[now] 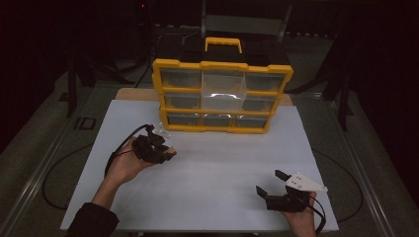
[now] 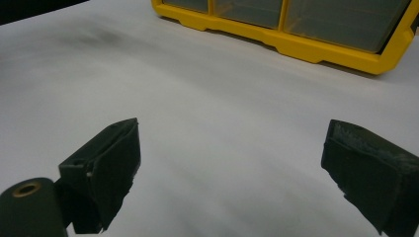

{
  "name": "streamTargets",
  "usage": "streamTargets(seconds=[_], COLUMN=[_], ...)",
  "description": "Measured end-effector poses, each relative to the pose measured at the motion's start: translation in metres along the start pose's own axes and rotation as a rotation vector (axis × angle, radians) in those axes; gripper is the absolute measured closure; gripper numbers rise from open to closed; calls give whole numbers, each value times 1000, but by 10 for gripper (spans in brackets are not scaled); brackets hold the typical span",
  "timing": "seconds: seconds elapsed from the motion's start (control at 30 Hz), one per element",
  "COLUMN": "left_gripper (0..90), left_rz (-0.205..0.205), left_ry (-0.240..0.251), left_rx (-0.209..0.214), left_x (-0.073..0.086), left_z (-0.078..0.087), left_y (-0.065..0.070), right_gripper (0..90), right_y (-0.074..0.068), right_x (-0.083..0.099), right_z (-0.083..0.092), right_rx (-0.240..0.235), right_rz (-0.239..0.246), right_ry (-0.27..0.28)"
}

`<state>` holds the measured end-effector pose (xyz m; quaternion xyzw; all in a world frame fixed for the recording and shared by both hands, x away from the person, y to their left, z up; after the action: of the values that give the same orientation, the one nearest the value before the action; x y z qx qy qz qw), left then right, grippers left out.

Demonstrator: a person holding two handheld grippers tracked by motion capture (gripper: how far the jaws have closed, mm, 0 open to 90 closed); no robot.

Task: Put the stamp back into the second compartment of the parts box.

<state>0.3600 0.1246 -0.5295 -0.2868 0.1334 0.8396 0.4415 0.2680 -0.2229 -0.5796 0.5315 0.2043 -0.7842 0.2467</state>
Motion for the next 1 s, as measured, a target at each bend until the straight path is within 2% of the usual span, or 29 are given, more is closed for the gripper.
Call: streamTargets(seconds=[0.23,0.57,0.9,1.0], left_gripper=[666,666,666,666], left_rz=[16,0,6,1], left_ry=[24,18,54,51], left_rx=[-12,-8,1,-3], left_x=[-5,-8,-22,-25], left_z=[16,32,50,51], left_y=[-13,-25,-38,-40], right_gripper=[79,79,79,79], right_y=[0,0,0,0], right_x=[0,0,0,0], right_z=[0,0,0,0], right_rx=[0,0,-1,-1], right_rz=[-1,-2,-2,-2], right_ry=[0,0,0,-1])
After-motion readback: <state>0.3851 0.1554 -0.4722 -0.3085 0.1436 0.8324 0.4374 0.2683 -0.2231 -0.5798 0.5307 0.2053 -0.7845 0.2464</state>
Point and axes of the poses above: each handheld gripper's, and its own axes: z roughly backward along the jaws, x roughly out of its underside, y roughly to its right, the point moved 8 cm from there along -z, roughly forward along the jaws, and after that the axes turned 5 degrees about y, right-handed, at the moved point
